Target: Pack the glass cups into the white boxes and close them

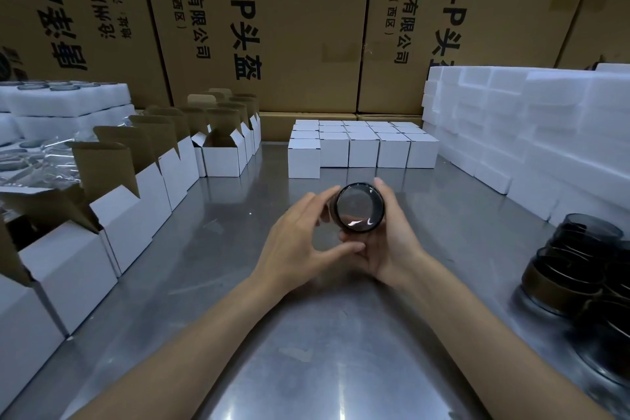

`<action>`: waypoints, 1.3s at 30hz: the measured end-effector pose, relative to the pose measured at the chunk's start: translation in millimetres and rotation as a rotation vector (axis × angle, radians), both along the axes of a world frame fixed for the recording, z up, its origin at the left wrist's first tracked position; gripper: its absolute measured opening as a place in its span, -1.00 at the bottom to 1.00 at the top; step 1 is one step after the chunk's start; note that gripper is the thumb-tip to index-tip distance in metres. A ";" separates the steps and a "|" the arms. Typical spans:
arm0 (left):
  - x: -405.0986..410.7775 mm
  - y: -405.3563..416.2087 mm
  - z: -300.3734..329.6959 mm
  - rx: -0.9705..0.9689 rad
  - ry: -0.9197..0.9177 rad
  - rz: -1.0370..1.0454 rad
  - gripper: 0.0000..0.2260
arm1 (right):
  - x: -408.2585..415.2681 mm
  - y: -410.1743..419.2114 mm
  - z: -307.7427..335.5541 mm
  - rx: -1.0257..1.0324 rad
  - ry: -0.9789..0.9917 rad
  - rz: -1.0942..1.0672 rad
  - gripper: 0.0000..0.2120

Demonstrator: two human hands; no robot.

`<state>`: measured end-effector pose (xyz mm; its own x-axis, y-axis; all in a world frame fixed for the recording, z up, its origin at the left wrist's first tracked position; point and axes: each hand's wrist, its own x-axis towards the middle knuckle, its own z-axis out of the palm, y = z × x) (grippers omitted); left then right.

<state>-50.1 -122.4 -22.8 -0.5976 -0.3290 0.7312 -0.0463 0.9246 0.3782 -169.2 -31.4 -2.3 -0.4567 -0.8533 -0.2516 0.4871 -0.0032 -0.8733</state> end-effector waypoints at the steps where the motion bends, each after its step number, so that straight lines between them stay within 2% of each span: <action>1: 0.0 0.5 -0.5 -0.001 -0.006 0.001 -0.32 | -0.8 1.3 -0.2 0.016 -0.012 0.018 -0.34; 6: 0.6 -1.2 -1.4 -0.007 -0.013 0.002 -0.32 | -1.1 5.0 -1.2 -0.007 -0.019 0.075 -0.38; 11: 5.3 -8.7 1.2 -0.027 0.007 -0.032 -0.32 | 5.0 6.5 -0.9 -0.220 -0.061 0.134 -0.59; 21: 3.0 -2.4 2.8 -0.154 0.038 -0.030 -0.21 | 0.0 7.0 -4.7 -0.386 -0.176 0.161 -0.55; 24: 2.9 -2.7 2.6 -0.132 0.034 -0.015 -0.19 | 3.2 4.5 -4.2 -0.367 -0.115 0.097 -0.58; 27: 2.4 -2.5 2.2 -0.151 0.026 0.011 -0.21 | 5.7 0.5 -7.5 -0.287 0.123 -0.086 -0.77; 28: 2.0 -2.0 2.1 -0.161 0.019 0.013 -0.22 | 6.2 -0.2 -9.0 -0.242 0.241 -0.135 -0.77; 29: 1.5 -1.4 2.2 -0.167 0.014 0.013 -0.23 | 6.2 -0.5 -11.0 -0.207 0.338 -0.164 -0.68; 32: -0.3 -0.7 1.5 -0.184 0.021 0.030 -0.26 | 6.2 0.5 -12.1 -0.191 0.412 -0.203 -0.47; 36: -1.0 -4.6 -0.6 -0.153 0.035 0.026 -0.36 | 7.2 -0.5 -9.2 -0.208 0.357 -0.137 -0.37; 39: -1.3 -5.3 -1.6 -0.077 0.075 0.005 -0.42 | 6.1 2.8 -4.5 -0.253 0.105 0.053 -0.42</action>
